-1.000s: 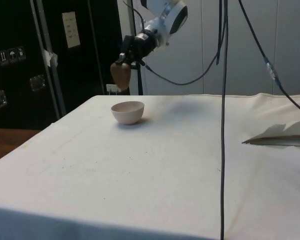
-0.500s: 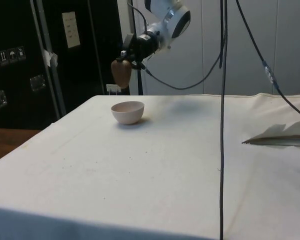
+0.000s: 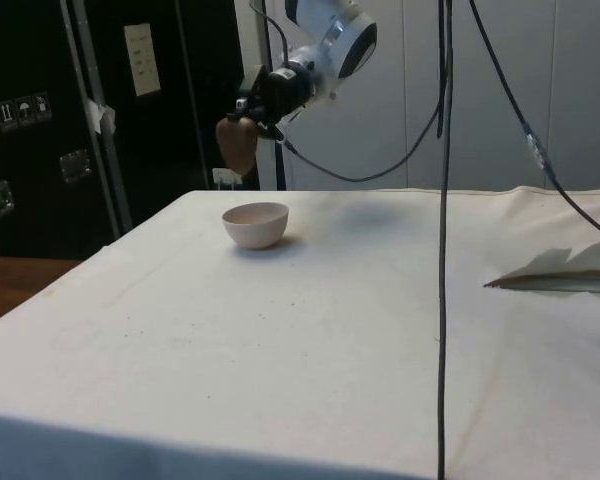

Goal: Pour the coffee beans from the cup into the bowl.

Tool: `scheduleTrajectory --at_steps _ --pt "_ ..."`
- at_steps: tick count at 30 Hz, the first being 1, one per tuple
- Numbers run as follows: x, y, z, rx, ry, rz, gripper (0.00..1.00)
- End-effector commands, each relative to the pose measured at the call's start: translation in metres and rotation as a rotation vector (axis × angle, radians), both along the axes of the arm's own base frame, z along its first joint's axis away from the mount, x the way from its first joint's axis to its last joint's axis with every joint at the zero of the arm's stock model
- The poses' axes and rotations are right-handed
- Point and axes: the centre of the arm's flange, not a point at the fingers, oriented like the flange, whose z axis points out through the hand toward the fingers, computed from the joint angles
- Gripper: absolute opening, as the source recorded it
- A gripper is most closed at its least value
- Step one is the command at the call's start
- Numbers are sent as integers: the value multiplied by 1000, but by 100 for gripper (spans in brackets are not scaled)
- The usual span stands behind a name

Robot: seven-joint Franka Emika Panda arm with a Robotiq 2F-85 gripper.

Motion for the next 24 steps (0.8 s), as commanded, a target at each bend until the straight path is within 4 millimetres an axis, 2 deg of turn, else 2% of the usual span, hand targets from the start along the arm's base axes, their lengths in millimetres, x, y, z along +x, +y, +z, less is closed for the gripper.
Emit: scheduleTrajectory --at_steps 1,13,24 --pt "1 3 2 -10 13 -6 3" --pt "7 25 -1 -27 14 22 3" --pt "12 36 -3 -69 3 44 3"
